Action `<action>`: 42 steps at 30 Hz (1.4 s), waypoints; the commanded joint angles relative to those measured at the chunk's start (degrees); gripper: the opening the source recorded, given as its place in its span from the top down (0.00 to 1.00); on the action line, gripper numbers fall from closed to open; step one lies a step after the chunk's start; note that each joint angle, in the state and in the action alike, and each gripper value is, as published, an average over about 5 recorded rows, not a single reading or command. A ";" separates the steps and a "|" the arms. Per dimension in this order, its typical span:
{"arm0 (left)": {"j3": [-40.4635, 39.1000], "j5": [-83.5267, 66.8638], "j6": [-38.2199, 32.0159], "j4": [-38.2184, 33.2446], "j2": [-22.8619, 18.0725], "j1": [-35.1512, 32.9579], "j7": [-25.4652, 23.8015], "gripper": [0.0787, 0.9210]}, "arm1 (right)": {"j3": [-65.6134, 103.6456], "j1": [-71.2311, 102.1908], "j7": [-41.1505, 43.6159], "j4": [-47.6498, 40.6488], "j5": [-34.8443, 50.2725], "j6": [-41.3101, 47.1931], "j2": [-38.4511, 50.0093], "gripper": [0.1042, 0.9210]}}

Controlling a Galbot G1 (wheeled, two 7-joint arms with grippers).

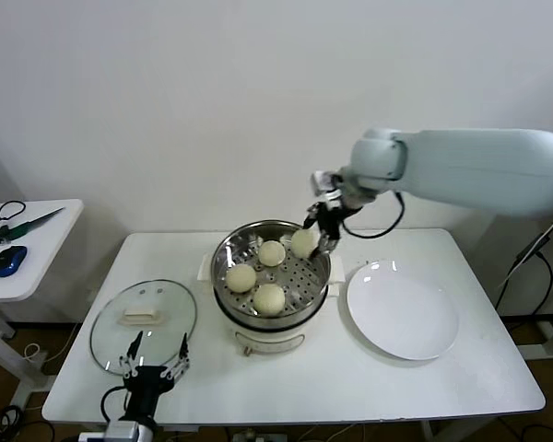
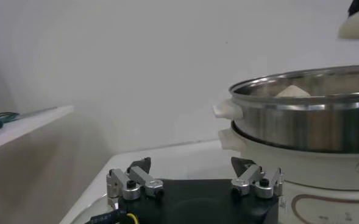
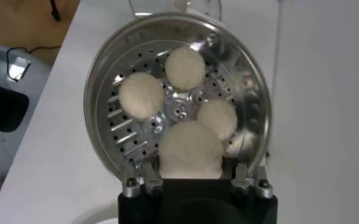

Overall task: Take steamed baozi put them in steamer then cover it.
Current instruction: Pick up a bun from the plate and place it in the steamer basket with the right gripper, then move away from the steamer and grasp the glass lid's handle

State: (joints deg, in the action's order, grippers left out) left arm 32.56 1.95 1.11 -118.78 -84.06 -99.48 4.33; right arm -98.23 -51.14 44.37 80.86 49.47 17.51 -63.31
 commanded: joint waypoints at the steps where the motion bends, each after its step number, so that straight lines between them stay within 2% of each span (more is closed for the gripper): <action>1: -0.01 -0.14 -0.06 0.07 0.19 -0.06 -0.02 0.12 | -0.90 6.21 -3.83 -1.66 -0.85 2.84 -6.30 0.31; 12: -0.17 -0.09 -0.03 0.51 0.08 0.11 -0.09 0.12 | -0.24 10.03 -4.30 -4.97 -5.62 2.88 -5.89 0.30; 25: 0.11 -0.44 -0.10 0.49 0.19 -0.07 -0.03 0.12 | -0.39 10.48 -3.98 -6.59 -6.67 2.72 -6.51 0.26; 28: 0.13 -0.55 -0.03 0.45 0.18 -0.05 -0.03 0.12 | -0.04 10.46 -3.84 -6.66 -5.99 2.59 -6.52 0.24; 34: 0.18 -1.15 0.44 -0.10 0.23 -0.25 -0.04 0.12 | 0.43 8.27 -1.75 -6.46 -4.93 1.13 -5.89 0.13; 42: 0.01 -1.56 0.67 -0.96 0.45 -0.66 -0.03 0.12 | 3.49 -0.45 5.61 -3.69 4.07 -2.77 1.89 0.12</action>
State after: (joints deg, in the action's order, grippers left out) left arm 32.71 0.69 1.56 -119.47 -83.82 -99.96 4.34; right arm -96.60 -45.36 44.66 75.79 47.15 17.28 -66.74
